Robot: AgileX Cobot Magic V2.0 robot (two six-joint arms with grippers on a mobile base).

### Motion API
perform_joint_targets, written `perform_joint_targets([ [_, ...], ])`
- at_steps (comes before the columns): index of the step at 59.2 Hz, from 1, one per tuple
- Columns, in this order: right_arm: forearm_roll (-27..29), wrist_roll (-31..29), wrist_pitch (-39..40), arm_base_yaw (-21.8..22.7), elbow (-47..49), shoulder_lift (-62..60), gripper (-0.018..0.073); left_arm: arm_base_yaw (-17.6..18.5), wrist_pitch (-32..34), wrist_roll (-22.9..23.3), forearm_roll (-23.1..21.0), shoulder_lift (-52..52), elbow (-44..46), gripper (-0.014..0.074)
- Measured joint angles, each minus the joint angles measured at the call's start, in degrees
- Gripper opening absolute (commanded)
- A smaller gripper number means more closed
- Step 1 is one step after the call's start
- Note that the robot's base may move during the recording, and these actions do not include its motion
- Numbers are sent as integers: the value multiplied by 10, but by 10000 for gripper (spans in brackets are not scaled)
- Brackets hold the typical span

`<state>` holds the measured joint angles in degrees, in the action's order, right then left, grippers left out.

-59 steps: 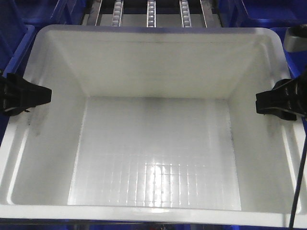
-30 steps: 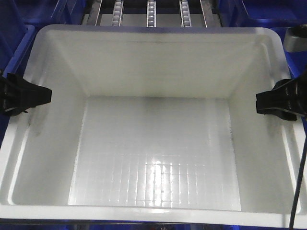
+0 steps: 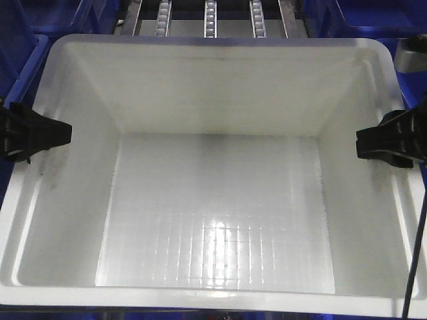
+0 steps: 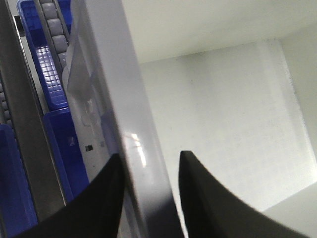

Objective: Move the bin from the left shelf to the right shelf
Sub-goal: 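Hold the tote raised with both grippers clear of the shelf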

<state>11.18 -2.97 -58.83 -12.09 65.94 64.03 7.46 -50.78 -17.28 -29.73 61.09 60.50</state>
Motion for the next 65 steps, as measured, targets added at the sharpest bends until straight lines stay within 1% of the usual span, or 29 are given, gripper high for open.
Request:
perform_joint_targets([
  [65,-1,-1,0,0,0,0,-4,0,-1,-2,0,0,0,-4],
])
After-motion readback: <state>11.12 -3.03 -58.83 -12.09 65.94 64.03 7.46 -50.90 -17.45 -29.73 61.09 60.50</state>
